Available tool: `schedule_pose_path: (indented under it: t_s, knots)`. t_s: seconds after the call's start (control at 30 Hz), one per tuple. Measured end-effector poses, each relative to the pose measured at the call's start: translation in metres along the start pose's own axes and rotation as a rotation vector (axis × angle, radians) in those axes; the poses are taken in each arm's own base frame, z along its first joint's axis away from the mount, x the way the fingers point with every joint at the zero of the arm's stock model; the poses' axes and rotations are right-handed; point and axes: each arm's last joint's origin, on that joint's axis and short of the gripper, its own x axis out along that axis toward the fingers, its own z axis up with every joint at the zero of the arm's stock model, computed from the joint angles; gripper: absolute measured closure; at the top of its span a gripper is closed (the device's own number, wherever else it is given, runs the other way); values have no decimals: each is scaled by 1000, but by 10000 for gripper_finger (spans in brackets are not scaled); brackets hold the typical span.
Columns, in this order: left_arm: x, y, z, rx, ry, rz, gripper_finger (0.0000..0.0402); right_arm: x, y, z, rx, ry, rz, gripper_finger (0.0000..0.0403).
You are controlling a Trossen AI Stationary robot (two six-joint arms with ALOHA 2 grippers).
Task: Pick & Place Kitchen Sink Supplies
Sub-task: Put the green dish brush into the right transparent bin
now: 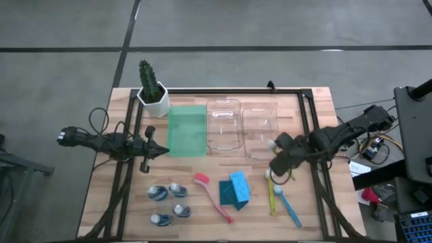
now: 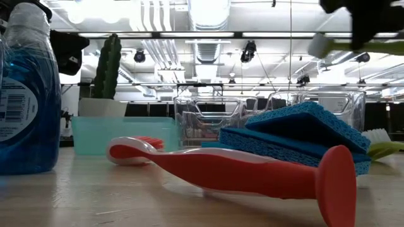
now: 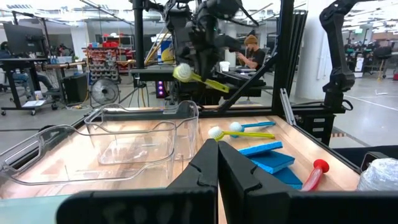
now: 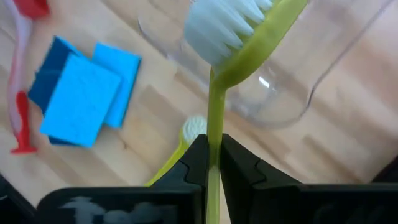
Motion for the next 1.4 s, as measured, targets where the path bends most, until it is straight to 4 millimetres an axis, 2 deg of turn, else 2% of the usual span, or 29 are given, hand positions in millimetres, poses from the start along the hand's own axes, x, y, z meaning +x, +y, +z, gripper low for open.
schedule_pose_path:
  t_s: [0.33, 0.57, 0.8, 1.4]
  knots:
    - [0, 0, 0, 0, 0, 0, 399, -4, -18, 52, -31, -118, -61, 380]
    - [0, 0, 0, 0, 0, 0, 399, 5, -40, 78, 1, -168, -158, 380]
    - [0, 0, 0, 0, 0, 0, 399, 14, -47, 104, -13, -285, -106, 380]
    - [0, 0, 0, 0, 0, 0, 399, 62, -58, 99, 10, -290, -85, 380]
